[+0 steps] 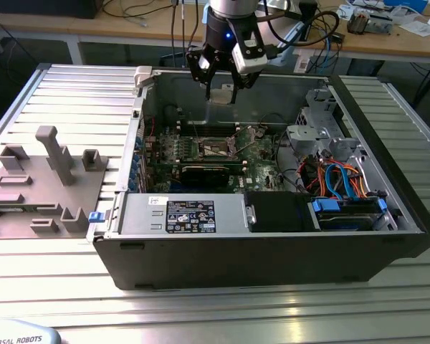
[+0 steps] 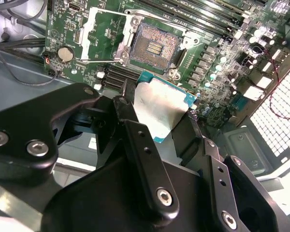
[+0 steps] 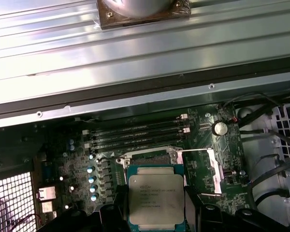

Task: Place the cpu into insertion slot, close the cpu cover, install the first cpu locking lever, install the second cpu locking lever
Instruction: 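Place the cpu into insertion slot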

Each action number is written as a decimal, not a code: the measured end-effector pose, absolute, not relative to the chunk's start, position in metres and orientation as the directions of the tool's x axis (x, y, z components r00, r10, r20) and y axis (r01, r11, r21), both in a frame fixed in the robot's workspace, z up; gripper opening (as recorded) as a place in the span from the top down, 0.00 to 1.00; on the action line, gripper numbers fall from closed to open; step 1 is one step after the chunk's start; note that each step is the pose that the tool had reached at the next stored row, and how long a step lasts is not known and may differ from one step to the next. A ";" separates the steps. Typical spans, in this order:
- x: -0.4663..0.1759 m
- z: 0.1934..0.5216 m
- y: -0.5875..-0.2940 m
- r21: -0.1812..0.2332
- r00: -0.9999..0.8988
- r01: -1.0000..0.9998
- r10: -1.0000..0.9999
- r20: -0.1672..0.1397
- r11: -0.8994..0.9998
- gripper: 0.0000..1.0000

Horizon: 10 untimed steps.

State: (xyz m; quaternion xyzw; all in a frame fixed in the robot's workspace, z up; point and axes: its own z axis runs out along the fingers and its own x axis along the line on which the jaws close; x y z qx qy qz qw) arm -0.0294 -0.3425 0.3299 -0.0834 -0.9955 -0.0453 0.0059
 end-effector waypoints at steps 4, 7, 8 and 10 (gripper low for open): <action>-0.029 0.330 -0.342 0.089 -0.985 0.173 0.172 0.019 0.981 0.45; -0.029 0.330 -0.342 0.089 -0.984 0.179 0.178 0.019 0.980 0.45; -0.029 0.330 -0.342 0.089 -0.984 0.180 0.179 0.019 0.980 0.45; -0.029 0.330 -0.342 0.089 -0.983 0.183 0.182 0.019 0.979 0.45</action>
